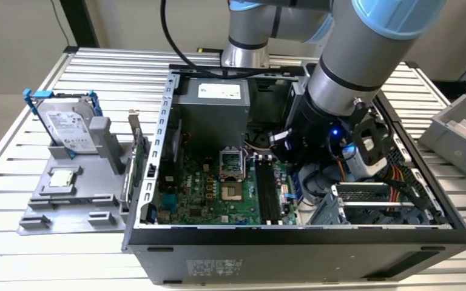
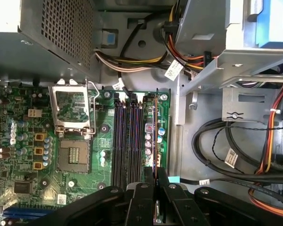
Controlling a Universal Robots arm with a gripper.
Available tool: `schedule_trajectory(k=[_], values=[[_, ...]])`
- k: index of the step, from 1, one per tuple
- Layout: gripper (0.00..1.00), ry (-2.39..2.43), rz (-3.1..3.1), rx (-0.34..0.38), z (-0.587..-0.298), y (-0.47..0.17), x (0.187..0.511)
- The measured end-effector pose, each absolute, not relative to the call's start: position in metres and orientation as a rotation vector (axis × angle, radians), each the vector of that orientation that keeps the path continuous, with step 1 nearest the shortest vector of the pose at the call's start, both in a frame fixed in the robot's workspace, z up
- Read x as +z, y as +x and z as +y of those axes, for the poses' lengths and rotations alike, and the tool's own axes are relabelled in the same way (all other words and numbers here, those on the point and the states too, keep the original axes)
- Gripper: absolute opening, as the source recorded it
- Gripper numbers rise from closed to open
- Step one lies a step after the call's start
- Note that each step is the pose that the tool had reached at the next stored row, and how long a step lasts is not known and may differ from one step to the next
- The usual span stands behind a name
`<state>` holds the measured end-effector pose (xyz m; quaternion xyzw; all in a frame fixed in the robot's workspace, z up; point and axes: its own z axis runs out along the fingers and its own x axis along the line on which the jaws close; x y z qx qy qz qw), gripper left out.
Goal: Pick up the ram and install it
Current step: 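Insert the ram into the slot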
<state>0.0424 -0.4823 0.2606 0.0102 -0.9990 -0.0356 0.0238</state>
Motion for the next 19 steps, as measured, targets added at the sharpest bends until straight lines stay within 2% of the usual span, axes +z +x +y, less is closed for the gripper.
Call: schedule_trajectory(k=[19], values=[[0.0, 0.04, -3.091, -0.11, -0.482, 0.039, 0.249]])
